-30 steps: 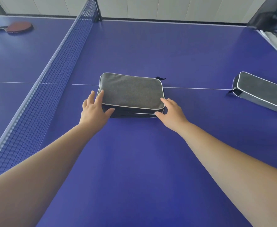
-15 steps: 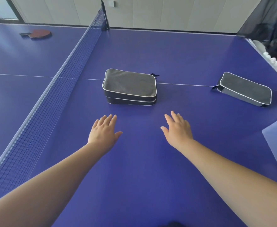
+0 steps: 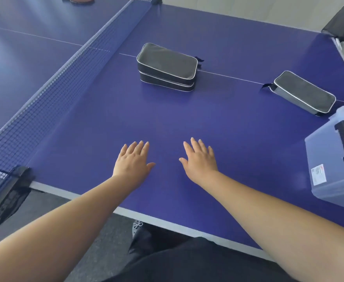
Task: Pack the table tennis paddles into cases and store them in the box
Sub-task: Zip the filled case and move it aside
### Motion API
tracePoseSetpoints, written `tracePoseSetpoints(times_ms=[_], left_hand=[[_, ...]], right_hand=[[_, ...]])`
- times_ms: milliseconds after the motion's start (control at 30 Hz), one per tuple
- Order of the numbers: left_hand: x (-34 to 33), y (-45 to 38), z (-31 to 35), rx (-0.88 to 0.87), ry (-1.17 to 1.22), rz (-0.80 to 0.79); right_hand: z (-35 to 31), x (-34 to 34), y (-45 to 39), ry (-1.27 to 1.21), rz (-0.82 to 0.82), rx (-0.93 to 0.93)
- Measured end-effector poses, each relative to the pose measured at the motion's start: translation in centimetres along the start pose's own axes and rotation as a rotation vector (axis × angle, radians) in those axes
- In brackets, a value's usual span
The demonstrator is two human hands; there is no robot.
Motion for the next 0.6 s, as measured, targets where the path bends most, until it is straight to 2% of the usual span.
tracePoseSetpoints(times_ms=[333, 600], left_hand=[[-6.1, 12.8, -4.2, 0.195, 0.083, -0.095], [-10.4, 24.6, -8.2, 0.324, 0.140, -0.092]], right_hand=[[-5.5, -5.1, 7.4, 0.006, -0.082, 0.123], [-13.0, -10.9, 14.3, 0.015, -0.136, 0.236]])
Point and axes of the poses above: each hand's wrist, its own y-axis away from the middle knuckle, its own x-axis out of the back of the hand, z = x × y, the point moved 9 cm from there along -y, towards the middle knuckle, and after that the axes turned 15 degrees about -y, right-handed, at the moved point
